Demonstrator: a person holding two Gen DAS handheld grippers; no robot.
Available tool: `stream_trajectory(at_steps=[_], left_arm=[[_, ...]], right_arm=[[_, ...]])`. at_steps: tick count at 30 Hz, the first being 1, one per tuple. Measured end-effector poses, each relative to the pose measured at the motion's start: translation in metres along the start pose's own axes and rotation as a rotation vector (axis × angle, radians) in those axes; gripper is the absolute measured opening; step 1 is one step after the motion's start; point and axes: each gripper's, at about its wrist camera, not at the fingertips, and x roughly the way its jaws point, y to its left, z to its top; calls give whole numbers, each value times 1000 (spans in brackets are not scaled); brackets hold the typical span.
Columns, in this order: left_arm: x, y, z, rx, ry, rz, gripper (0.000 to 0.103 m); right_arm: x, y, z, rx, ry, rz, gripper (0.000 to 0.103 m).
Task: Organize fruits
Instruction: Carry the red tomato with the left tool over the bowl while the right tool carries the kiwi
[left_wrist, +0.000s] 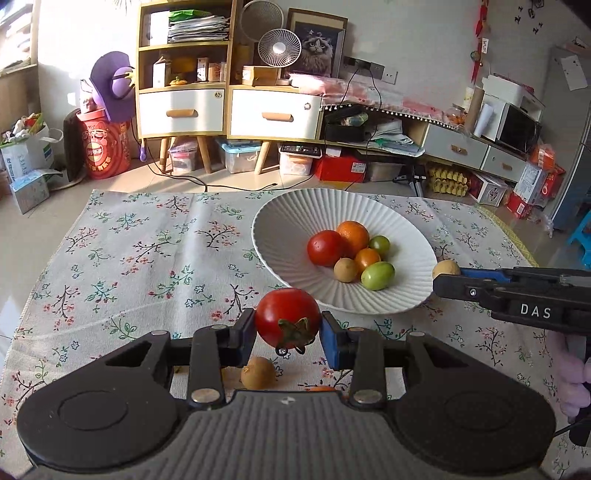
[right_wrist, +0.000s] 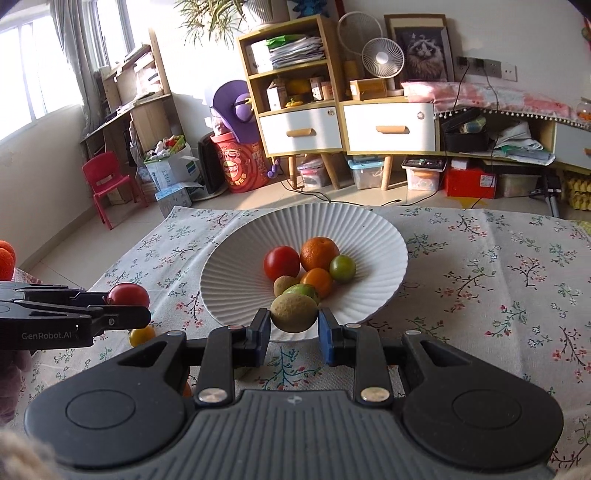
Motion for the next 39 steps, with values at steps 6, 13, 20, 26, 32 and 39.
stream_trajectory(at_steps=[6, 13, 20, 26, 32, 39], left_arm=[[19, -6, 10, 19, 8, -10, 28], [40, -18, 21, 39, 30, -19, 28], [64, -31, 28, 80, 47, -33, 28], [79, -35, 30, 110, 49, -12, 28], [87, -33, 30, 111, 48, -24, 28], [90, -33, 32, 115, 40, -40, 28]], right_arm=[[6, -11, 1, 20, 10, -13, 25], [13, -20, 6, 1, 17, -10, 25], [22, -24, 11, -32, 32, 13, 25], [30, -26, 12, -54, 47, 18, 25], [37, -29, 13, -64, 54, 25, 25], [41, -30, 15, -69, 56, 43, 25]])
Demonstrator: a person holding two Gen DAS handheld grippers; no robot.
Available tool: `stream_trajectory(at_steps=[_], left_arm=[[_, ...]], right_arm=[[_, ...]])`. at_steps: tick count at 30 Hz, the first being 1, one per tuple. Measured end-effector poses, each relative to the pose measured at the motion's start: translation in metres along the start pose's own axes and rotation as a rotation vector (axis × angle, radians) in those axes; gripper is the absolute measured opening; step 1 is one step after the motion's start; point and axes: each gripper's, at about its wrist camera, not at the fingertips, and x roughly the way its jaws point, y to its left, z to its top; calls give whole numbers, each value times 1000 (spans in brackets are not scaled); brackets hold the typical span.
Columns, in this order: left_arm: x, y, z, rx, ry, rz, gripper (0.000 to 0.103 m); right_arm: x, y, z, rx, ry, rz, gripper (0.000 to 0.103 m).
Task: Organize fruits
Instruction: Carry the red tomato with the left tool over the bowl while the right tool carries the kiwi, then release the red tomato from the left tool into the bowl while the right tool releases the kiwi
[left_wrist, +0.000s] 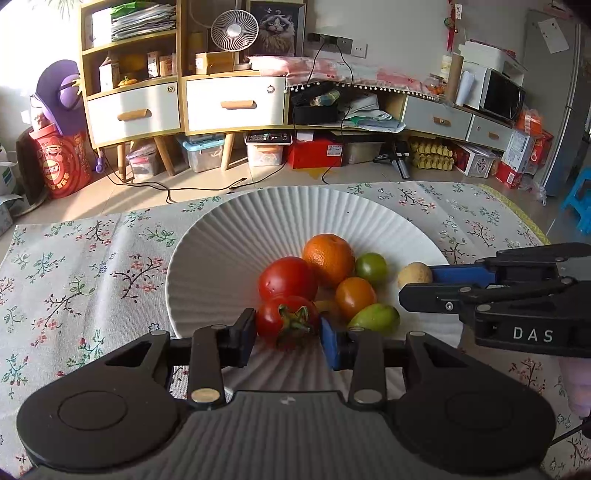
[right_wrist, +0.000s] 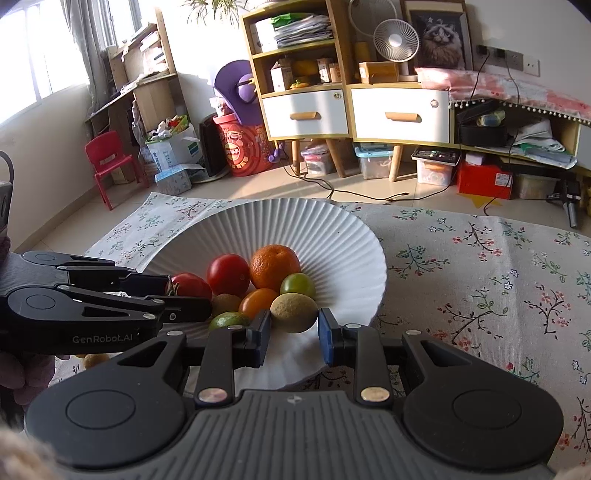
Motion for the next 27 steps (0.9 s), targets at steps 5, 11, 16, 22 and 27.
stream_trajectory(at_steps=[5, 11, 16, 22, 27], left_arm=[[-1, 2, -1, 5, -4, -8, 28], [-1, 2, 0, 13, -5, -12, 28], [-3, 1, 2, 21, -22, -9, 29], [-9, 0, 2, 34, -31, 0, 33], [-19, 2, 0, 27, -37, 13, 38]], right_arm=[[2, 0, 1, -5, 4, 10, 25], [3, 2, 0, -20, 9, 16, 25], [1, 2, 1, -17, 2, 13, 28], [-3, 3, 3, -17, -4, 9, 29], [-10, 7, 4, -21, -10, -5, 33]])
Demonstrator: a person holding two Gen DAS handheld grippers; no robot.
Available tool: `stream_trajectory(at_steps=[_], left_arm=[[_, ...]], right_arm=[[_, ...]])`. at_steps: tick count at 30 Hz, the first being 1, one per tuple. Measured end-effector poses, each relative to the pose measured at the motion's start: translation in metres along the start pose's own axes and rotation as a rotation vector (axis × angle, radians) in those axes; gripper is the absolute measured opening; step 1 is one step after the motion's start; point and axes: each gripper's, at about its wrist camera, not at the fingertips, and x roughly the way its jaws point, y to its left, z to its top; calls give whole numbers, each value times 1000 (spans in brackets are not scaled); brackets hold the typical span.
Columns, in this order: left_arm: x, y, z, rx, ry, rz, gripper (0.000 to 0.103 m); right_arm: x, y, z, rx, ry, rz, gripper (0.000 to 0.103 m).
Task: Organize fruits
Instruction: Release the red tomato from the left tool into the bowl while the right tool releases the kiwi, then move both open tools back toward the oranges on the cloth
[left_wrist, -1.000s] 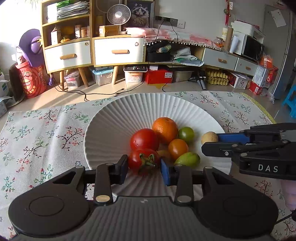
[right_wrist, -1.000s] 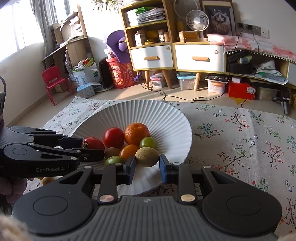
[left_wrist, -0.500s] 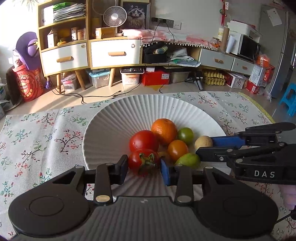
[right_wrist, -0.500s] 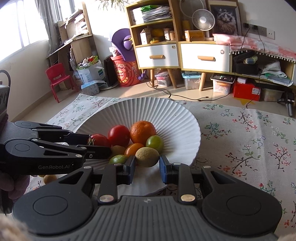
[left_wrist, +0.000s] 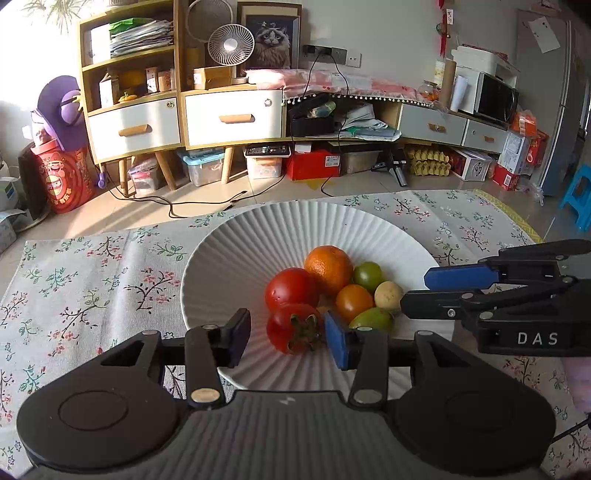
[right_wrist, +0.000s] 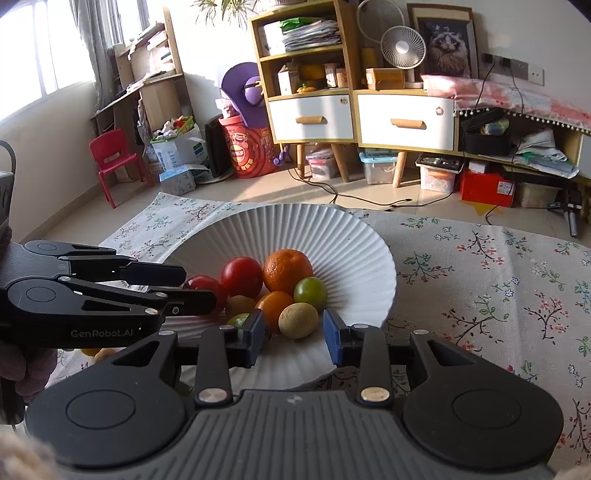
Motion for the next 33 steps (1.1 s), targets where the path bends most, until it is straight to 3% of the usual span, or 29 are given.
stream_trajectory(at_steps=[13, 19, 21, 26, 33], left_arm=[[-45, 7, -11, 10, -13, 42, 58], [-60, 14, -21, -3, -5, 54, 65], [-65, 17, -26, -11, 3, 65, 74], [-77, 24, -36, -23, 11, 84, 78], [-90, 34, -54, -48, 4, 141, 92]], right_arm=[[-26, 16, -2, -5, -15, -30, 47], [-36, 24, -7, 5, -10, -33, 59], [-38, 29, -10, 4, -4, -32, 63], [-42, 38, -17, 1, 7, -19, 71], [-43, 47, -30, 2, 21, -8, 86]])
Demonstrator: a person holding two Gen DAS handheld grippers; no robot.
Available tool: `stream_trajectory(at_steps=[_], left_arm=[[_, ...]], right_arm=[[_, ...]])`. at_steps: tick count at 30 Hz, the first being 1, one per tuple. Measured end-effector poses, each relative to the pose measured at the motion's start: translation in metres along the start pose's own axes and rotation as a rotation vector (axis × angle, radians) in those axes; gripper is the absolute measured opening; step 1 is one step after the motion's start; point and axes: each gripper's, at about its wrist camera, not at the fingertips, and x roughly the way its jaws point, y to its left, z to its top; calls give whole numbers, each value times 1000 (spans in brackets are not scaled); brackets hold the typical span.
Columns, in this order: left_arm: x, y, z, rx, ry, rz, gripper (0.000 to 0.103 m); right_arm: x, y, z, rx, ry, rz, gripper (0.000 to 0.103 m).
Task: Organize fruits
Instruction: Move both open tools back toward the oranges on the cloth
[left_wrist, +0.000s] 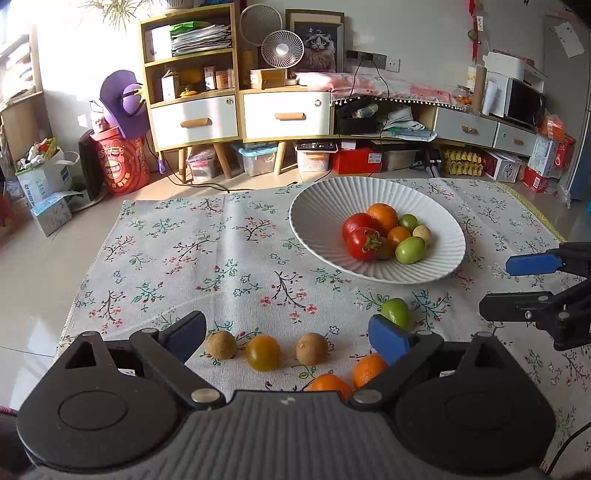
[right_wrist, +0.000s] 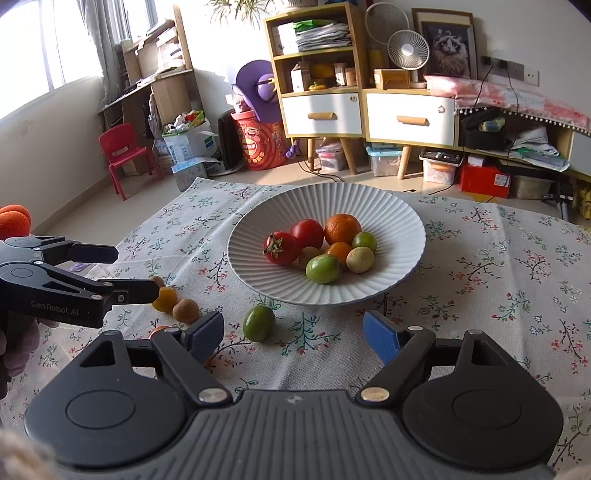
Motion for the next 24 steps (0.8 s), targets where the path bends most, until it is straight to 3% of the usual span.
stream_trajectory(at_steps=[3, 11, 18, 24], left_arm=[[-3, 5, -8, -22, -1, 24, 95], [-4, 17, -34, -22, 43, 54, 95], [3, 16, -56, -44, 76, 22, 95], [10, 6, -62, -36, 53, -16, 95]], right_arm=[[-3, 4, -9, 15, -14, 8, 95], [0, 17, -24, -28, -2, 11, 102], [14, 29, -38, -73, 10, -5, 102], [23, 31, -46, -81, 31, -2, 102]])
